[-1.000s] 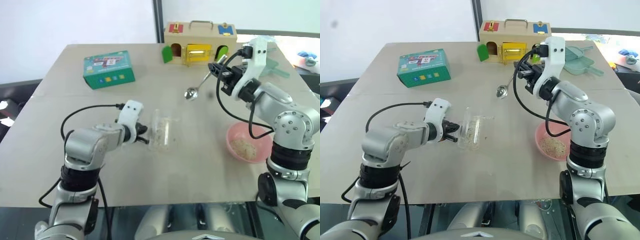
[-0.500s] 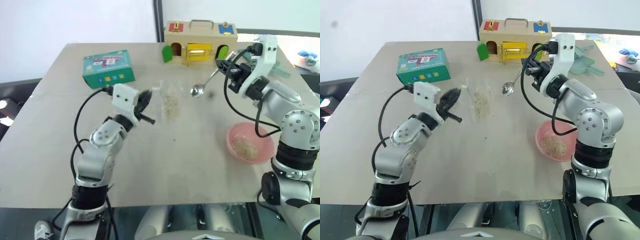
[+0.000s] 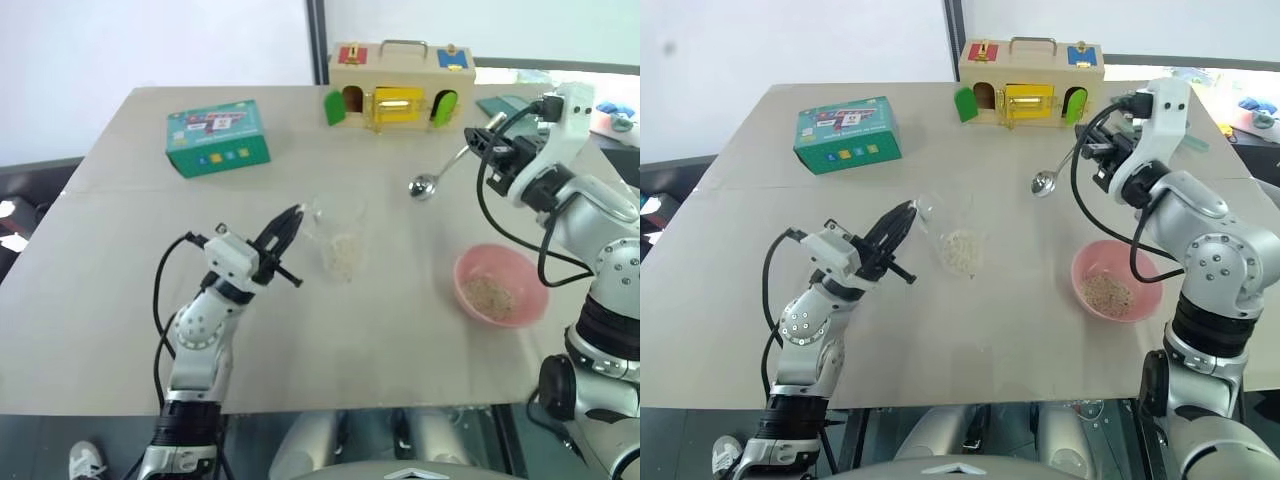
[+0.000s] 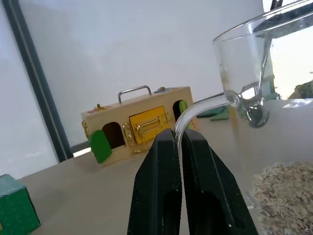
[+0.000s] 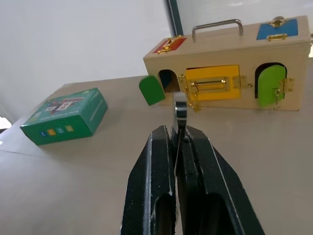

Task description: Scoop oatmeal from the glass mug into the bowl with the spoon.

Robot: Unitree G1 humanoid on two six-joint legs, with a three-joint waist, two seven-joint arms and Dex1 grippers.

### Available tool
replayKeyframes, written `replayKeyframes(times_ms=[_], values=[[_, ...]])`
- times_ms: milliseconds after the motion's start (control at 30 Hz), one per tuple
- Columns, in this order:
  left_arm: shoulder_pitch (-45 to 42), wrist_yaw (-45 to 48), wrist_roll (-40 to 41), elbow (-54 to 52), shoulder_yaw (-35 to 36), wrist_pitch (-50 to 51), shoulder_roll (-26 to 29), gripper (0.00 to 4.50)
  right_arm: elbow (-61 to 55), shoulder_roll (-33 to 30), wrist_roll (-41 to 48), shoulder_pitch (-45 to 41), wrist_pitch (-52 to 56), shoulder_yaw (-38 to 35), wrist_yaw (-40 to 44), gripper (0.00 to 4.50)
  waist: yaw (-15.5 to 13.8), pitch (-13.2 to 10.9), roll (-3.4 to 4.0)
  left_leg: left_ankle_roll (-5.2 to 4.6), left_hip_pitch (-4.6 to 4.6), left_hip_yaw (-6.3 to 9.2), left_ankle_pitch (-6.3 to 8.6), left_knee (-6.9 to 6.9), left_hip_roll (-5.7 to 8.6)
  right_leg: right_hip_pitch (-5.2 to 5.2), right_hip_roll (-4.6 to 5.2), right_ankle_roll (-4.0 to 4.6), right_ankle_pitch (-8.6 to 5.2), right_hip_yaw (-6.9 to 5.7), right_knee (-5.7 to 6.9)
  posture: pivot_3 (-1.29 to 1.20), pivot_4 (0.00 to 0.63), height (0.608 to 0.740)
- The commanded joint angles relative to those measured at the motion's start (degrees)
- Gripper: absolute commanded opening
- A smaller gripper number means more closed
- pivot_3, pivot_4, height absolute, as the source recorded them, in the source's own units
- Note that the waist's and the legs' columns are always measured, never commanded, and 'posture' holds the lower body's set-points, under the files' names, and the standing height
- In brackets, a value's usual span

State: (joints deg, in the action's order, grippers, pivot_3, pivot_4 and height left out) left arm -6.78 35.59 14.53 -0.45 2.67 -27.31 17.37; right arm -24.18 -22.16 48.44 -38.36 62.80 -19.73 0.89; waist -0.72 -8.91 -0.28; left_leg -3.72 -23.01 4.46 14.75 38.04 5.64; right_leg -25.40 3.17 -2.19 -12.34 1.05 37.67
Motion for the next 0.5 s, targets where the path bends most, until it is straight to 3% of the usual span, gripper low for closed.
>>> replayKeyframes(times_ms=[33,300,500], values=[[0.8,0.9,-0.7,0.9,-1.1,-3.8,-0.7,0.03,-3.3,-1.0,1.8,0.1,0.2,-2.0,-0.7,0.0,0.0,0.0,0.0,-0.01,0.0,0.0,0.0,0.0,0.0,0.0,0.0,0.0,0.0,0.0,0.0,0.0,0.15,0.74],[3.1,1.0,-3.1,3.6,-3.2,-5.6,-1.2,0.03,-4.0,-1.6,3.3,0.3,0.9,-1.9,-2.1,0.0,0.1,0.0,0.0,-0.04,0.0,0.0,0.02,0.01,0.0,0.01,-0.01,0.0,0.0,-0.01,0.01,0.0,0.15,0.74],[4.0,2.9,-3.2,6.9,-2.3,-9.3,1.4,0.03,-4.7,-1.6,4.0,0.9,1.0,-1.7,-2.9,0.0,0.1,0.0,0.01,-0.05,0.01,0.0,0.03,0.0,-0.01,0.01,-0.01,0.0,0.0,-0.01,0.0,0.0,0.15,0.74]])
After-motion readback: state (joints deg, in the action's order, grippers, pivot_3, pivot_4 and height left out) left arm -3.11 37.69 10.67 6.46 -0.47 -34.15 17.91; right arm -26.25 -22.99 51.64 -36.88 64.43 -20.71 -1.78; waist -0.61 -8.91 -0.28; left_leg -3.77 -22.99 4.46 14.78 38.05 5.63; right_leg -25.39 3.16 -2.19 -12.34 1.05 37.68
